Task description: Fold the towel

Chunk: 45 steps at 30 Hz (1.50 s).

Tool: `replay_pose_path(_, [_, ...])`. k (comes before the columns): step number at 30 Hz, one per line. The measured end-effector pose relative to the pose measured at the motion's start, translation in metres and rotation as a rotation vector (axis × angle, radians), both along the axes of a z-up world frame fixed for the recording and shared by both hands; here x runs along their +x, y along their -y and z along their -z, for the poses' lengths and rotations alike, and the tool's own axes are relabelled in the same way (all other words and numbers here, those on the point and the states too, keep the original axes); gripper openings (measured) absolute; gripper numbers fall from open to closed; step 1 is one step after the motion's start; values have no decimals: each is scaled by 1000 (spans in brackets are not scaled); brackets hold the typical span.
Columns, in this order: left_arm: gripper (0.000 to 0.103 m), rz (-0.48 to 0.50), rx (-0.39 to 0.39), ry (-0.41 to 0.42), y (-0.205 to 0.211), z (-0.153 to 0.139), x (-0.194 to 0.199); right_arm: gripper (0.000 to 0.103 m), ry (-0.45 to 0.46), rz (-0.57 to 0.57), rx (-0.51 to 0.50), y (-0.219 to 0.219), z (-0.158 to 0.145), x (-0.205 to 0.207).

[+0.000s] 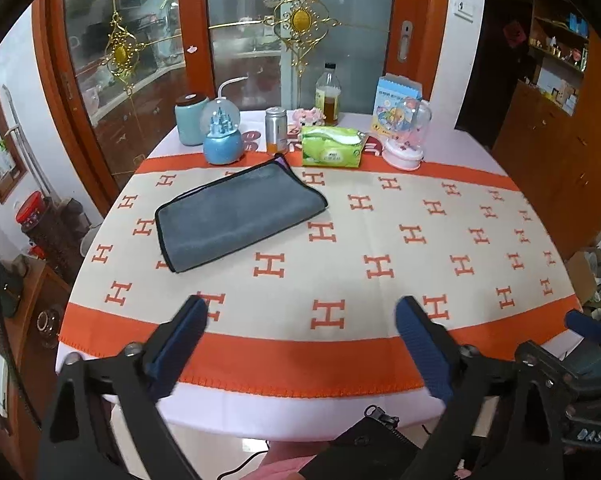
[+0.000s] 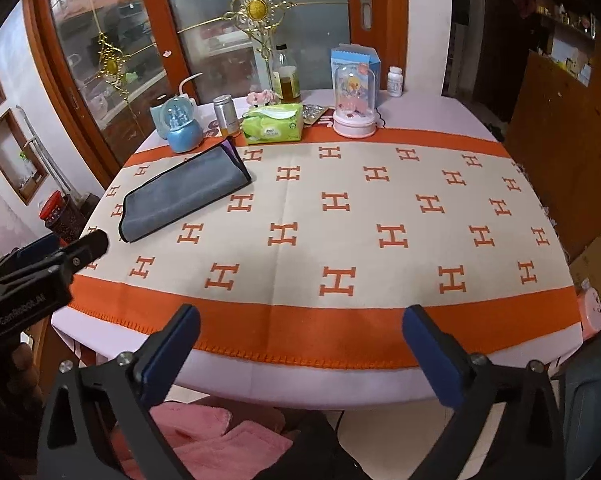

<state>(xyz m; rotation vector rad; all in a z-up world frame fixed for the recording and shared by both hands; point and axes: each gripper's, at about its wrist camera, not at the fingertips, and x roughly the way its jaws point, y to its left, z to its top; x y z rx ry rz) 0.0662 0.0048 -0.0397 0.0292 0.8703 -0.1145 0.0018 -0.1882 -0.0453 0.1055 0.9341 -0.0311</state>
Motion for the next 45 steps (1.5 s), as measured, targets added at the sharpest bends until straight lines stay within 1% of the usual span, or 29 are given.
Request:
replay_pose_path(5, [102,-2,-3,-3,1,2,-6,103,7,28,22,7,1,-2])
replay_pose_path(10, [102,9,-15,-13,3,6,-11,103,-19,-15,33,0,7,-3])
replay_pose_path(13, [102,14,-6,-13,6,7,-16,103,-29,-28,39,-3,9,-6])
replay_pose_path(30, [102,7,34,15,15,2,-36,103,-18,-49,59,1,8,-19])
replay_pose_path(45, [102,1,44,25,17,0,-37,103,-23,-46,63,3,10,-19])
